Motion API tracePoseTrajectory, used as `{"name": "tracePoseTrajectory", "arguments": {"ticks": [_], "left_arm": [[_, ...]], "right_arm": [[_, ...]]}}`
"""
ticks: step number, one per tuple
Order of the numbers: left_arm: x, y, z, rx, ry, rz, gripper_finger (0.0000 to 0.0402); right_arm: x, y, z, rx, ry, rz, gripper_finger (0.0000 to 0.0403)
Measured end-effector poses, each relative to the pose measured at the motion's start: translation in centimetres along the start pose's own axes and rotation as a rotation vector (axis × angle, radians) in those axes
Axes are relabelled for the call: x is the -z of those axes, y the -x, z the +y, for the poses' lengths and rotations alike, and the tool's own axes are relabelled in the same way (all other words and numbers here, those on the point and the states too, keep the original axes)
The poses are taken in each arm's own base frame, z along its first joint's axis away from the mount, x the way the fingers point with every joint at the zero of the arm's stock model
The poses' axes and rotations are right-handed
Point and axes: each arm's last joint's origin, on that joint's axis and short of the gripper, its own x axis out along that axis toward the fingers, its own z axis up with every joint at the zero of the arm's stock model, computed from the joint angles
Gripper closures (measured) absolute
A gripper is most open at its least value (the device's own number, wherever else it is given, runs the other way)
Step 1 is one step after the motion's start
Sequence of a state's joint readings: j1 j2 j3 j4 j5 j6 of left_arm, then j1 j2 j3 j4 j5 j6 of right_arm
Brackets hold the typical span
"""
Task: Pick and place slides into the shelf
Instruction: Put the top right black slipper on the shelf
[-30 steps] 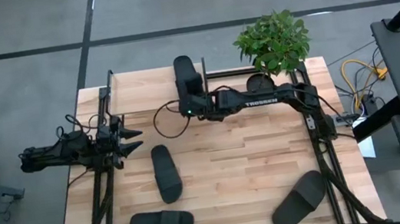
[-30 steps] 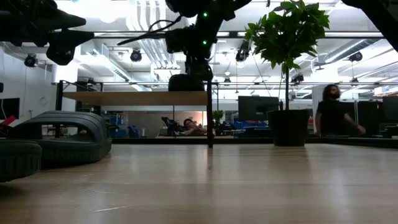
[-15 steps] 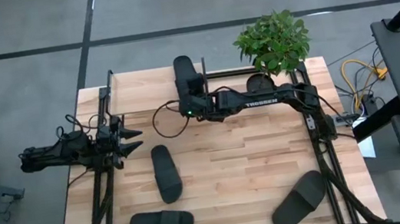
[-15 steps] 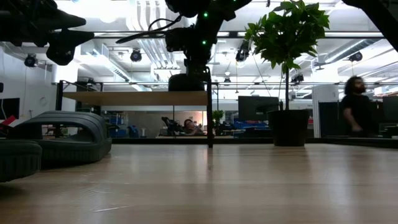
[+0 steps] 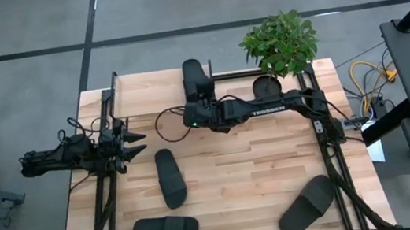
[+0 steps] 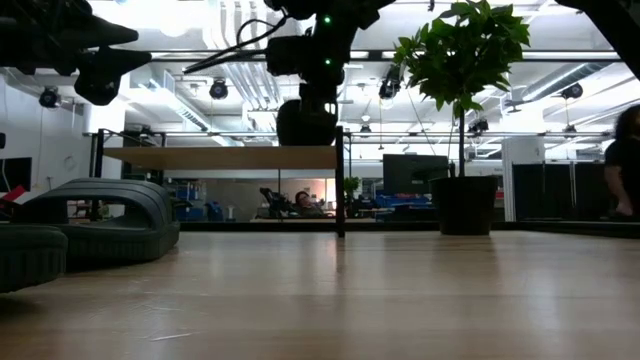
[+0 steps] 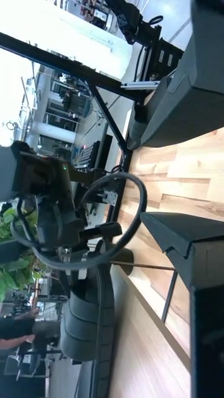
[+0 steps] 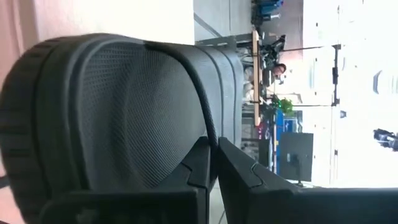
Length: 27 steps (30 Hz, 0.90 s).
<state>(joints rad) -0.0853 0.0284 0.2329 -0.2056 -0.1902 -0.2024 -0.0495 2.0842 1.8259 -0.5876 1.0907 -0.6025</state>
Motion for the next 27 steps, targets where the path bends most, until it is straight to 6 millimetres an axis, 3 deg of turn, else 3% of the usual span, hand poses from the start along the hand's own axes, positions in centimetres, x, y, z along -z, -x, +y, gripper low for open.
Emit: {"name": "tracePoseTrajectory", "arguments": {"ticks": [14, 27], "left_arm": [[0.2, 0.0, 0.0, -0.004, -0.004, 0.022, 0.0235], [0.2, 0.0, 0.0, -0.004, -0.004, 0.022, 0.0235]], "right_arm": [[-0.8, 0.8, -1.1, 0.157, -0.04, 0.041, 0.0394], [-1.2, 0.9, -1.0, 0.148, -0.15, 0.008, 0.0394]]}}
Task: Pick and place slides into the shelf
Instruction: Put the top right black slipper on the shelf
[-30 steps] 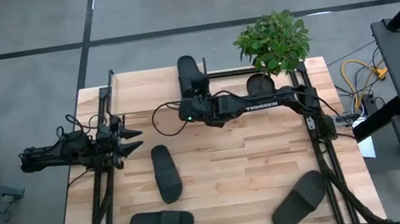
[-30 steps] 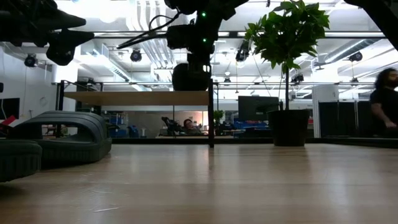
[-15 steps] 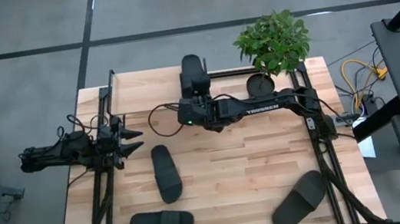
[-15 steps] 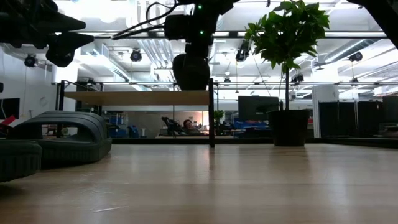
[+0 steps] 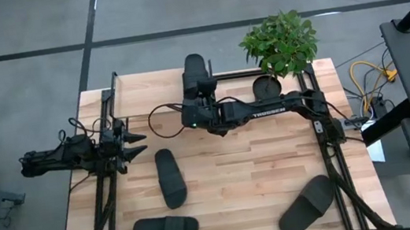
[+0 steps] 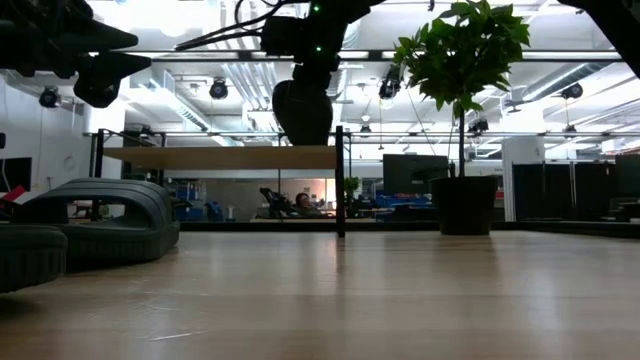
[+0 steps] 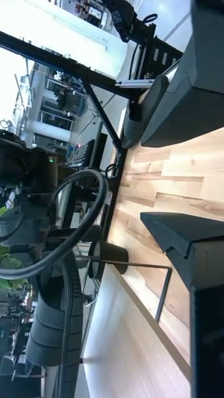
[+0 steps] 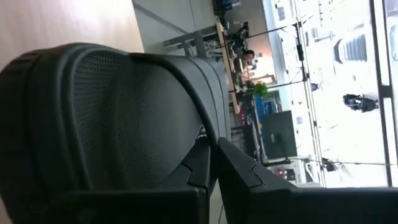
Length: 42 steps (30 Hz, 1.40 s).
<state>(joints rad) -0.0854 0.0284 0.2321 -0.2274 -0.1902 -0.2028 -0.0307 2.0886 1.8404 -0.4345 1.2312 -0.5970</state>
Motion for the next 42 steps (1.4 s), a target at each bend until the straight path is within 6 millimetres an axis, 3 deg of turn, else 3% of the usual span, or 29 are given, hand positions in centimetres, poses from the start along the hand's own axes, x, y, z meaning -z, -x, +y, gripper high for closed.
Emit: {"name": "tracePoseTrajectory", "arguments": {"ticks": [9, 20, 28, 42], "left_arm": [[0.0, 0.0, 0.0, 0.0, 0.0, 0.0, 0.0235], [0.0, 0.0, 0.0, 0.0, 0.0, 0.0, 0.0235], [0.0, 0.0, 0.0, 0.0, 0.0, 0.0, 0.0235], [0.0, 0.0, 0.0, 0.0, 0.0, 0.002, 0.0235]], "right_arm": [[-0.1, 0.0, 1.2, -0.012, -0.021, -0.003, 0.0394], [0.2, -0.6, 3.7, 0.011, 0.095, 0.043, 0.0394], [0.3, -0.4, 3.9, 0.019, 0.107, 0.049, 0.0392], [0.1, 0.3, 4.4, -0.069, 0.116, -0.007, 0.0308]]}}
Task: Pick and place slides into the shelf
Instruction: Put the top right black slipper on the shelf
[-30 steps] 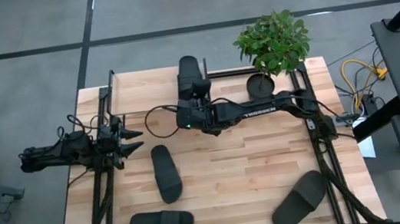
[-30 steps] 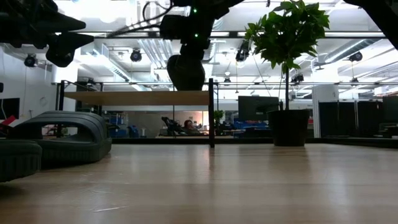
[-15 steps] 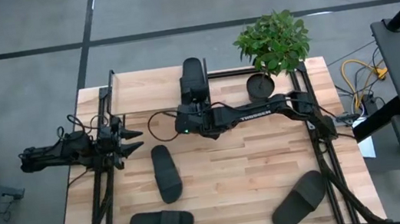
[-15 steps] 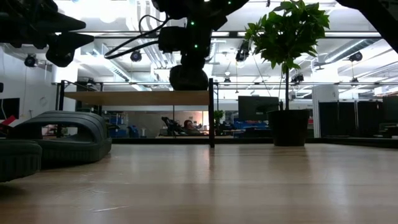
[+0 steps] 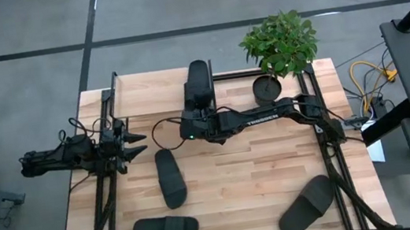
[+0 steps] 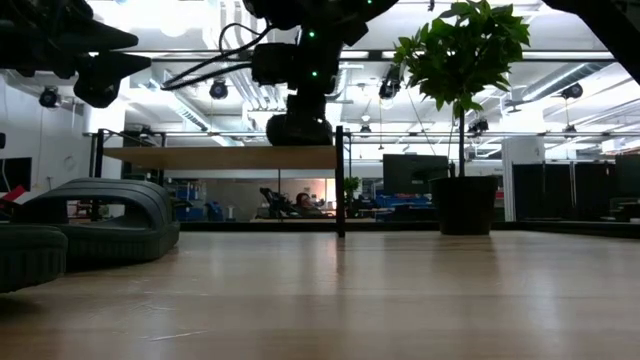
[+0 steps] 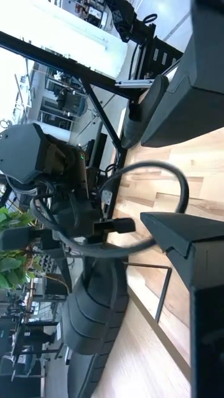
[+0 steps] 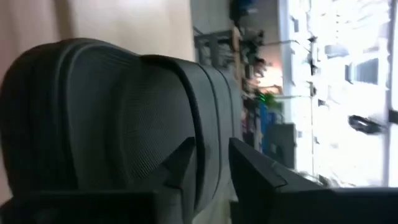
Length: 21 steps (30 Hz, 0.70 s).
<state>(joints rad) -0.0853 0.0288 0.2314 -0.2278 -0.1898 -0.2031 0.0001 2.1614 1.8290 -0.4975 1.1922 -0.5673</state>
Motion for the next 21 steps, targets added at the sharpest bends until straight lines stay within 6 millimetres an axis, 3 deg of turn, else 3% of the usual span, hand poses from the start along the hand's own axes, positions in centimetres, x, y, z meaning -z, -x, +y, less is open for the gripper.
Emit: {"name": "tracePoseTrajectory", "arguments": {"ticks": [9, 21], "left_arm": [[0.0, 0.0, 0.0, 0.0, 0.001, 0.0, 0.0235], [0.02, -0.01, 0.0, 0.0, 0.001, 0.001, 0.0235]], "right_arm": [[0.11, 0.07, -0.23, 0.007, 0.012, 0.011, 0.0252], [0.28, 0.49, -1.01, -0.005, 0.048, 0.03, 0.0262]]}}
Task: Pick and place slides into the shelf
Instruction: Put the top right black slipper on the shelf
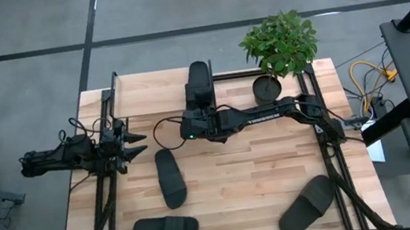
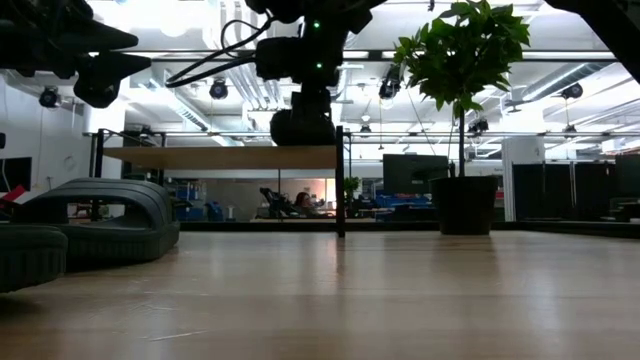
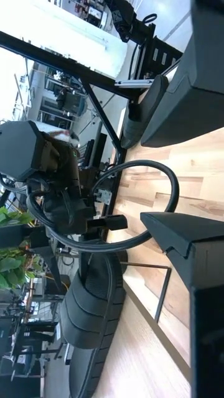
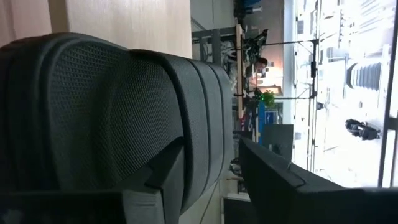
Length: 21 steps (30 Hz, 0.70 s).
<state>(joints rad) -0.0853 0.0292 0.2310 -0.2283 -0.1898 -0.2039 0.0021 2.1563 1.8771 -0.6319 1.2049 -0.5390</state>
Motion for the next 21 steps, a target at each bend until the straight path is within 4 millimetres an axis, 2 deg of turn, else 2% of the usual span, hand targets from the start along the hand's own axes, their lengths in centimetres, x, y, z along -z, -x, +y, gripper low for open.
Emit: {"name": "tracePoseTrajectory", "arguments": {"ticks": [12, 21], "left_arm": [[0.0, 0.0, 0.0, 0.0, 0.0, 0.001, 0.0235], [0.0, 0.0, 0.0, 0.0, 0.0, 0.001, 0.0235]], "right_arm": [[0.2, 0.1, -0.1, -0.035, -0.021, -0.008, 0.0199], [0.4, 1.0, -1.1, -0.082, -0.082, -0.047, 0.0191]]}}
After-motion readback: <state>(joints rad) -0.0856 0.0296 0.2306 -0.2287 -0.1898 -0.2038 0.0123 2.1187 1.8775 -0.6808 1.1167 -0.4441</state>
